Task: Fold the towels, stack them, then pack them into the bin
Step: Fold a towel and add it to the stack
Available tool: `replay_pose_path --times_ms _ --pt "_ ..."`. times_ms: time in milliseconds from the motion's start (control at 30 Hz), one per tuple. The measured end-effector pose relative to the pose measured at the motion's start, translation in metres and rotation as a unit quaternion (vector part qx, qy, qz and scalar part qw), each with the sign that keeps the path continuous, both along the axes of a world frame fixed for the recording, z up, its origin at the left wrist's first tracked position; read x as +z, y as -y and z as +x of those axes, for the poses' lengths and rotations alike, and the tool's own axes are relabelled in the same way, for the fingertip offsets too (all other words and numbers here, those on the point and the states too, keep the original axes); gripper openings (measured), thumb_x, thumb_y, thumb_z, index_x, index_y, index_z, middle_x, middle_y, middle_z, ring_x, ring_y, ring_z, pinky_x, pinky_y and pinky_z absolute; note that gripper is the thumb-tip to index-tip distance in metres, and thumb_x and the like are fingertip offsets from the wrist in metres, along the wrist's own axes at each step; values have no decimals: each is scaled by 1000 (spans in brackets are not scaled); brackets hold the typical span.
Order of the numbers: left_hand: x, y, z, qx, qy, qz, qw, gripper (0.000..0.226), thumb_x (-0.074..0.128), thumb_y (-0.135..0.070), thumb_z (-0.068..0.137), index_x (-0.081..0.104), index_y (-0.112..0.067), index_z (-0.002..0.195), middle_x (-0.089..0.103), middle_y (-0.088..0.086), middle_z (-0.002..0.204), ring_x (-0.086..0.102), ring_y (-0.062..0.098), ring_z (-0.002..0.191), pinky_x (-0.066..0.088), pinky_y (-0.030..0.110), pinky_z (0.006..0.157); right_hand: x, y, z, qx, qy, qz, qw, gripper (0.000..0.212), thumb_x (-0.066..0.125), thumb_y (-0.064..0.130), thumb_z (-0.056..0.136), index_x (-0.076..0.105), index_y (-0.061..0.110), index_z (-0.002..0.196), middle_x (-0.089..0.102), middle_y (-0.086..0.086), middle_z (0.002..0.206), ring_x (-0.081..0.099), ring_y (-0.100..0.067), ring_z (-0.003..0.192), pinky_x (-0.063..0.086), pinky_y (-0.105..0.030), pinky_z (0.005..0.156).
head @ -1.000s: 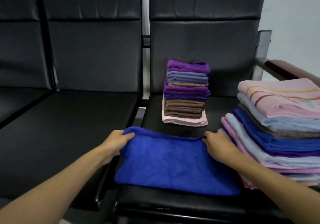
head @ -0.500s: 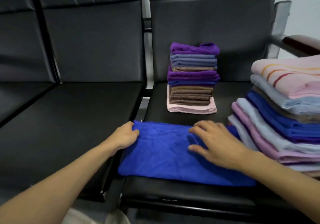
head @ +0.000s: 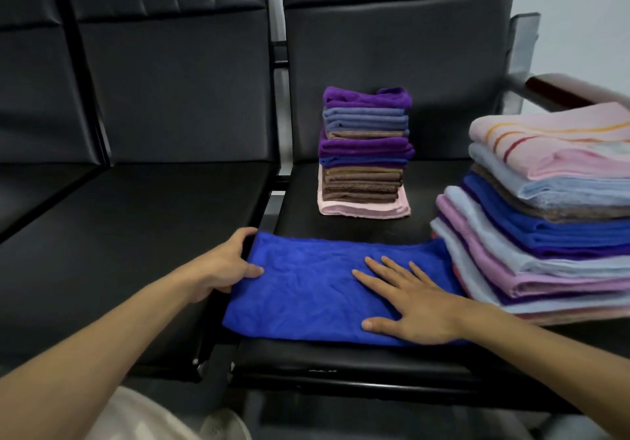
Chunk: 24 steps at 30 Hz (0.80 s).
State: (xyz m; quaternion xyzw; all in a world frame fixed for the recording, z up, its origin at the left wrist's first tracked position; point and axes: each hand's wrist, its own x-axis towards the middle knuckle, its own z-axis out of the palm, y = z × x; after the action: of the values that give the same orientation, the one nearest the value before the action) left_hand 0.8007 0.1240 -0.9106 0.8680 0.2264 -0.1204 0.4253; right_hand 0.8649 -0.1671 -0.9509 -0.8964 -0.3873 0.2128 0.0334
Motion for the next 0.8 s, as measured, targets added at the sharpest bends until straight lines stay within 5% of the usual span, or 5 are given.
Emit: replay_pose_path --times_ms 167,267,367,600,800 --pt "21 -9 -11 11 97 -143 985 55 65 -4 87 54 -45 120 54 7 70 59 13 62 49 25 55 1 -7 -2 -4 -6 4 1000 112 4 92 45 -13 48 146 -24 16 155 -26 -3 139 -13 -41 117" --pt "36 -9 -12 36 162 -160 973 37 66 0 85 72 -30 105 61 15 85 59 24 80 46 36 75 1 -27 -7 -18 -12 19 1000 115 8 93 44 -11 46 147 -22 13 157 -24 -9 143 -12 -43 118" --pt "48 8 -6 32 176 -138 974 41 61 6 86 70 -24 114 69 10 109 61 26 93 48 47 90 6 -54 -14 -2 -29 49 998 98 38 83 71 -3 41 150 -18 10 158 -22 -11 144 -11 -42 118" --pt "58 69 19 -27 186 -115 975 49 54 7 88 53 -10 134 62 -9 96 53 14 72 38 13 42 56 -19 15 -102 -7 150 983 53 55 33 94 38 20 143 39 3 148 38 -11 135 24 -18 108" --pt "48 126 38 -121 132 -54 982 51 55 1 89 50 -14 138 66 6 110 65 26 69 47 18 50 68 33 32 -177 -5 94 980 31 48 18 96 55 15 126 59 1 104 55 -15 101 41 -28 97"
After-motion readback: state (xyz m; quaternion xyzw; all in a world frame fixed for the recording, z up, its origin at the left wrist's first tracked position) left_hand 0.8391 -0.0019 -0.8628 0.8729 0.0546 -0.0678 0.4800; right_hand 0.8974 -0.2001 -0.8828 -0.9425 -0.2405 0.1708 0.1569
